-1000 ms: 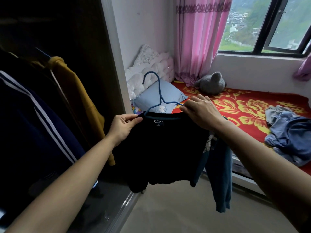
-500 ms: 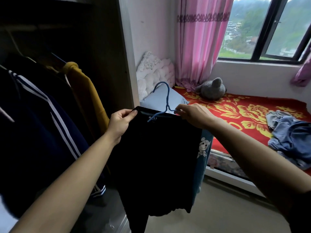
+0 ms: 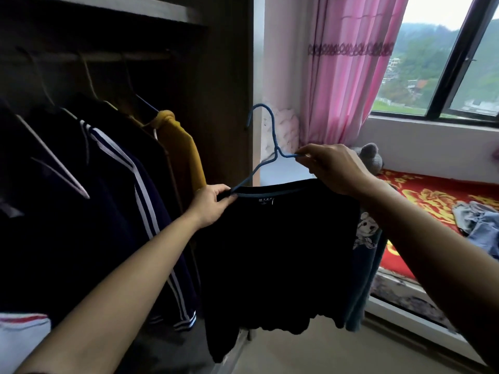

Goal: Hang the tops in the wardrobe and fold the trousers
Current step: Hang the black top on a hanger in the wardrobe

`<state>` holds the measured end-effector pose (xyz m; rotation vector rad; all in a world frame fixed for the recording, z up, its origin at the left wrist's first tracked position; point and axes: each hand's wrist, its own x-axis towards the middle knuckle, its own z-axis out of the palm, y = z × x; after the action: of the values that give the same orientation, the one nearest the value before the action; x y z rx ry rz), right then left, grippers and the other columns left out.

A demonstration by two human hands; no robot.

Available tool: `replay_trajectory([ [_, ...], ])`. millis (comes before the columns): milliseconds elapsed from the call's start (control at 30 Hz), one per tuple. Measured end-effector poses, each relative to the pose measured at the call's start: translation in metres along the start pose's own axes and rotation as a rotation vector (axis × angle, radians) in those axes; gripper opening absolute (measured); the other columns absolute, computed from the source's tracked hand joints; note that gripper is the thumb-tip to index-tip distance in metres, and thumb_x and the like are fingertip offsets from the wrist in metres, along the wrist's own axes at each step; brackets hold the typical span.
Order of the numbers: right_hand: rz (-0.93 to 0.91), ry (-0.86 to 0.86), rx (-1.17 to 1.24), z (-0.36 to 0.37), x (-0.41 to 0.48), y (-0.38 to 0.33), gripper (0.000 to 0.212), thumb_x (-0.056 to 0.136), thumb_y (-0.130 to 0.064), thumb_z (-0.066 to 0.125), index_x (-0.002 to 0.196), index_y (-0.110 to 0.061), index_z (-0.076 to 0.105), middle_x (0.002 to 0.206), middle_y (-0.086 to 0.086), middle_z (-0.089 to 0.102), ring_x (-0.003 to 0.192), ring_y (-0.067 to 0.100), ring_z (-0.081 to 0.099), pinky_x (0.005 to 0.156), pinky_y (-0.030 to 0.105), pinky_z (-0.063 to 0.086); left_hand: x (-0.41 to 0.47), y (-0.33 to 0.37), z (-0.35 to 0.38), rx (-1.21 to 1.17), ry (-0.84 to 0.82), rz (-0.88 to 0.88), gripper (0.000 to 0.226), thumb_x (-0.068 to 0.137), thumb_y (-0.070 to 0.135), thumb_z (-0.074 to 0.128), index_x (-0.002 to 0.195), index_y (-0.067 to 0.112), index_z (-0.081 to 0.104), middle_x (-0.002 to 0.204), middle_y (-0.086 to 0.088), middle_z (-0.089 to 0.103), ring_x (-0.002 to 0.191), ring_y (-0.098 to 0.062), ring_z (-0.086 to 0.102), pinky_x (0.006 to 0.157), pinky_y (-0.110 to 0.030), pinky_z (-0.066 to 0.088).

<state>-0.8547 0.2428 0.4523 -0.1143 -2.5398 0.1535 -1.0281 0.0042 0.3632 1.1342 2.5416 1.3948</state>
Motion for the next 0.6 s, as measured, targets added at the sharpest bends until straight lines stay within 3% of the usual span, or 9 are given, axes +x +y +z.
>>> replay_trajectory([
  [133,0.015,0.048,-0.022,0.000,0.011,0.001,0.026,0.098,-0.045,0.057,0.116,-0.032,0.069,0.098,-0.003,0.076,0.090,0.027,0.071,0.077,0.043,0.055,0.026,-0.011,-0.008,0.142,-0.072,-0.007,0.018,0.090,0.047,0.063,0.104,0.038,0.066,0.083,0.018,0.067,0.085,-0.010,0.067,0.073,-0.029,0.053],
  [200,0.051,0.046,-0.005,0.000,0.025,0.003,0.024,0.096,-0.044,0.059,0.114,-0.032,0.071,0.092,-0.002,0.077,0.087,0.026,0.071,0.077,0.041,0.055,0.048,-0.015,-0.010,0.283,-0.120,-0.009,0.037,0.089,0.060,0.055,0.118,0.037,0.060,0.102,0.015,0.065,0.101,-0.015,0.063,0.078,-0.030,0.050],
  [233,0.068,0.026,0.012,0.000,0.034,0.004,0.023,0.096,-0.044,0.060,0.112,-0.031,0.072,0.089,-0.002,0.076,0.085,0.026,0.071,0.078,0.041,0.055,0.060,-0.018,-0.011,0.398,-0.157,-0.010,0.050,0.088,0.065,0.050,0.127,0.034,0.056,0.121,0.009,0.060,0.117,-0.019,0.055,0.089,-0.035,0.047],
  [300,0.094,-0.051,0.045,0.004,0.052,0.006,0.021,0.095,-0.040,0.062,0.108,-0.029,0.074,0.078,-0.005,0.073,0.080,0.022,0.071,0.080,0.040,0.056,0.083,-0.023,-0.016,0.693,-0.212,-0.006,0.067,0.089,0.072,0.036,0.140,0.030,0.046,0.152,-0.003,0.035,0.143,-0.025,0.025,0.112,-0.050,0.027],
  [367,0.103,-0.117,0.047,0.015,0.070,0.008,0.019,0.094,-0.035,0.063,0.105,-0.027,0.076,0.071,-0.009,0.066,0.079,0.020,0.071,0.081,0.040,0.057,0.101,-0.033,-0.027,1.081,-0.158,0.022,0.069,0.091,0.072,0.028,0.143,0.030,0.043,0.160,-0.009,0.020,0.150,-0.028,0.001,0.115,-0.060,0.002],
  [433,0.116,-0.136,0.065,0.031,0.088,0.011,0.018,0.093,-0.030,0.064,0.104,-0.025,0.077,0.073,-0.006,0.068,0.079,0.021,0.071,0.079,0.039,0.058,0.117,-0.045,-0.043,1.415,-0.154,0.026,0.062,0.093,0.063,0.034,0.142,0.027,0.045,0.161,-0.011,0.017,0.149,-0.030,-0.009,0.110,-0.068,-0.009],
  [500,0.129,-0.139,0.097,0.049,0.111,0.014,0.018,0.092,-0.026,0.064,0.103,-0.024,0.078,0.082,0.000,0.074,0.082,0.022,0.070,0.079,0.039,0.058,0.128,-0.055,-0.052,1.588,-0.237,0.032,0.056,0.092,0.052,0.044,0.141,0.025,0.048,0.159,-0.010,0.023,0.149,-0.030,-0.009,0.109,-0.070,-0.009],
  [600,0.127,-0.149,0.198,0.078,0.152,0.014,0.020,0.091,-0.022,0.063,0.104,-0.019,0.078,0.091,0.004,0.075,0.087,0.022,0.070,0.079,0.033,0.056,0.141,-0.059,-0.056,1.565,-0.283,-0.012,0.050,0.092,0.050,0.044,0.135,0.026,0.053,0.146,-0.004,0.045,0.147,-0.027,0.014,0.112,-0.063,0.002],
])
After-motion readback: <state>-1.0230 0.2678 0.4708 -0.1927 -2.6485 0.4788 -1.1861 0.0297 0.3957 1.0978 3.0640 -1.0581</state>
